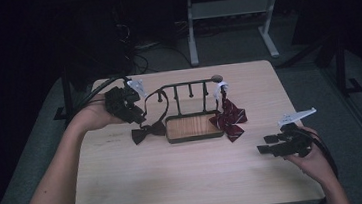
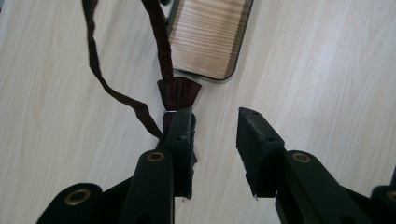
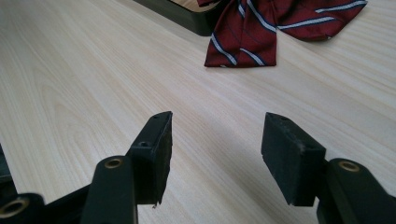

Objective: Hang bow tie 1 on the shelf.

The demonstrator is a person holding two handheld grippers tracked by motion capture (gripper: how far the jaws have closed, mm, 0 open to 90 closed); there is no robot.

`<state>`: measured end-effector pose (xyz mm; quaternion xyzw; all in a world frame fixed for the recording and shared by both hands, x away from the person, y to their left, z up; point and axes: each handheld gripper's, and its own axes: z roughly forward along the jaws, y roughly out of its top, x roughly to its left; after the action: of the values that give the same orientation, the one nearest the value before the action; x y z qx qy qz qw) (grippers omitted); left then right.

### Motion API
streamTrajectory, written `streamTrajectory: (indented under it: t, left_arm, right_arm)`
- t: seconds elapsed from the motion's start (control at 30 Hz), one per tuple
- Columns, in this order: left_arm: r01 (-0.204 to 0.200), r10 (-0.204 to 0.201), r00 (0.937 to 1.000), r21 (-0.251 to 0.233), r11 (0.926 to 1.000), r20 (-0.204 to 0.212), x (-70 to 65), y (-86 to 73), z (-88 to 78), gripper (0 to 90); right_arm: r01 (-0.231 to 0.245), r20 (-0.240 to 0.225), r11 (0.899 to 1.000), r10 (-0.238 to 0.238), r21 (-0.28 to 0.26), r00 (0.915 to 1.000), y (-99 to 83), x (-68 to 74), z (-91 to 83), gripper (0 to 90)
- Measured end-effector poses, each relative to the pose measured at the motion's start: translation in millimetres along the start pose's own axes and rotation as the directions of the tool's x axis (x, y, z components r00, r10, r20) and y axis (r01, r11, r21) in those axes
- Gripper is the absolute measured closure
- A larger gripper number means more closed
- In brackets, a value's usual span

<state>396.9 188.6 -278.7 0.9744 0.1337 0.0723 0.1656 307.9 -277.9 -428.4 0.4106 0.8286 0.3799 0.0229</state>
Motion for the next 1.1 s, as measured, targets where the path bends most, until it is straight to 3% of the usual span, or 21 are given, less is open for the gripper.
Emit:
streamTrajectory:
  t: [0.73,1.1]
  left_arm:
    - [-0.04,0.04,0.9984,-0.005,0.9992,0.04,-27.5,-19.0,16.2,64.7]
    - [-0.016,0.016,0.9978,-0.006,0.9999,0.064,-36.1,-30.3,34.8,63.4]
  right_arm:
    - [-0.008,0.004,1.0,0.008,0.006,1.0,-0.2,1.6,1.0,43.0]
    - [-0.01,0.008,1.0,0.01,0.01,0.9999,-0.7,1.8,1.1,42.9]
